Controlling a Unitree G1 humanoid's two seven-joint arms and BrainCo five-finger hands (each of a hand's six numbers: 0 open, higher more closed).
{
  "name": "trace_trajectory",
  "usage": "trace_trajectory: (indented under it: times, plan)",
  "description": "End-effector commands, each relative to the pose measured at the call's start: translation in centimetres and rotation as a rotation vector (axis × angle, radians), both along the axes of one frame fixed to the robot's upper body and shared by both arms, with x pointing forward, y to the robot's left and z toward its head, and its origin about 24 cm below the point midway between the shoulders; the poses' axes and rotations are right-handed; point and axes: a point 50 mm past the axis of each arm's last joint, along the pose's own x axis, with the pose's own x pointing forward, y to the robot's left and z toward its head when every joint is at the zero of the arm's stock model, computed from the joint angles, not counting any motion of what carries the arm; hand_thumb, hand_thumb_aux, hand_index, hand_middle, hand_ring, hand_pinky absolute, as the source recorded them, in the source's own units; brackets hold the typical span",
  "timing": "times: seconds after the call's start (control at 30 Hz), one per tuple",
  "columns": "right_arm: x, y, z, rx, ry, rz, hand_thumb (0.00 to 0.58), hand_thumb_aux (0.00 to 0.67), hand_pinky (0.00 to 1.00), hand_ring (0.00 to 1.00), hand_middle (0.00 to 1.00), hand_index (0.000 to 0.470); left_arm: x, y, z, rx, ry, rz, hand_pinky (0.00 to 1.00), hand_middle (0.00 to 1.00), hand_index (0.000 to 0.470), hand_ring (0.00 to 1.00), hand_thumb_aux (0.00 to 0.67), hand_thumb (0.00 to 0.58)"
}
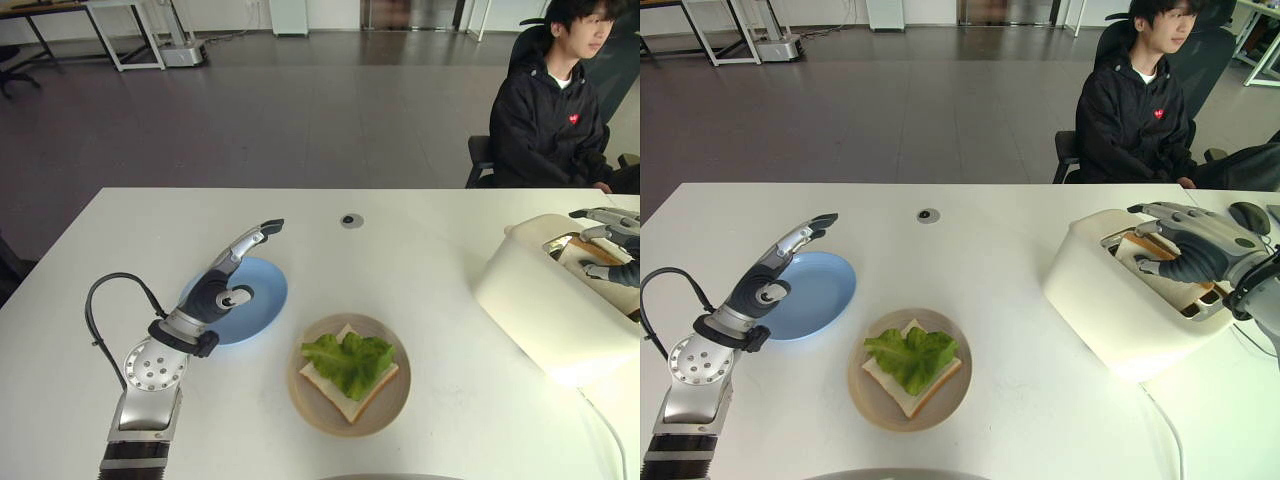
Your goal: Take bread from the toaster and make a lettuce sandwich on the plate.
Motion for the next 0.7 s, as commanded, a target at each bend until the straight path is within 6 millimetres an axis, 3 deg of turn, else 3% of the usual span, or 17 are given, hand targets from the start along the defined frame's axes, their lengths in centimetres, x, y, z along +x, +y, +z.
trace_trajectory:
  times: [0.03,0.3,0.43,0.57,0.7]
  plan:
    - [0.2,0.3,0.9,0.015,-0.055,0.013,0.58,0.67,0.0,0.0,0.0,0.47,0.1,0.3,-0.1,0.014,0.002,0.019,0.0,0.0,0.0,0.0,0.0,0.0]
    - [-0.3,1.1,3.3,0.111,-0.147,0.082,0.58,0.67,0.0,0.0,0.0,0.47,0.1,0.4,-0.3,0.024,-0.001,0.031,0.0,0.0,0.0,0.0,0.0,0.0]
    - [-0.4,0.0,4.7,0.149,-0.181,0.066,0.58,0.67,0.0,0.0,0.0,0.47,-0.1,0.6,-0.1,0.026,-0.01,0.044,0.0,0.0,0.0,0.0,0.0,0.0]
    - [-0.8,-1.2,7.4,0.212,-0.271,0.047,0.58,0.67,0.0,0.0,0.0,0.47,-0.3,0.7,-0.1,0.026,-0.016,0.049,0.0,0.0,0.0,0.0,0.0,0.0]
    - [-1.0,-1.3,9.1,0.242,-0.313,0.064,0.58,0.67,0.0,0.0,0.0,0.47,-0.4,1.0,0.0,0.025,-0.02,0.055,0.0,0.0,0.0,0.0,0.0,0.0]
